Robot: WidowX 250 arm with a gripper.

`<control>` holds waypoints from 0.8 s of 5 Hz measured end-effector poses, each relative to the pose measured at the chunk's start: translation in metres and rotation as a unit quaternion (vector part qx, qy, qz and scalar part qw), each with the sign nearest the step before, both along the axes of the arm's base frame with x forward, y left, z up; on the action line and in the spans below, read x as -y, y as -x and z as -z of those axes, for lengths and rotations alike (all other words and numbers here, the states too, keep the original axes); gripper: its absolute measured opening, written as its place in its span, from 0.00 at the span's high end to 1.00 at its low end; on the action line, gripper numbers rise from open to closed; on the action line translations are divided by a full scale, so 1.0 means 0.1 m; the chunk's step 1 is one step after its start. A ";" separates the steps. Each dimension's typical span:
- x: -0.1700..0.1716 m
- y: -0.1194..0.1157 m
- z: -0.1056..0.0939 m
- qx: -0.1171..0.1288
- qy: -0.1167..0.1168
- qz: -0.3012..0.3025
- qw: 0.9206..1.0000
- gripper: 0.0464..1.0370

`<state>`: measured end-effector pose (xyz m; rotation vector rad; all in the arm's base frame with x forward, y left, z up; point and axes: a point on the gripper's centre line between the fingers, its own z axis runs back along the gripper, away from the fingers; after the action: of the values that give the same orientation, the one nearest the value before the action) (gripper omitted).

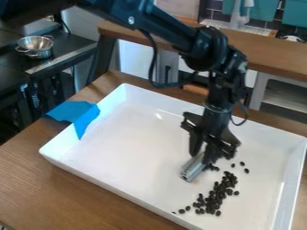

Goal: Sweep into pile

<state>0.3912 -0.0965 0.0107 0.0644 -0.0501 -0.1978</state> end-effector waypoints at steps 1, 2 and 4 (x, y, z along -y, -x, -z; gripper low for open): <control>0.21 0.05 -0.05 -0.009 0.009 0.008 1.000 0.72; 0.33 0.09 -0.10 -0.022 0.021 0.007 1.000 0.72; 0.33 0.06 -0.13 -0.017 0.029 0.008 0.999 0.72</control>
<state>0.3854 -0.1295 0.0234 0.0020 -0.0225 -0.2136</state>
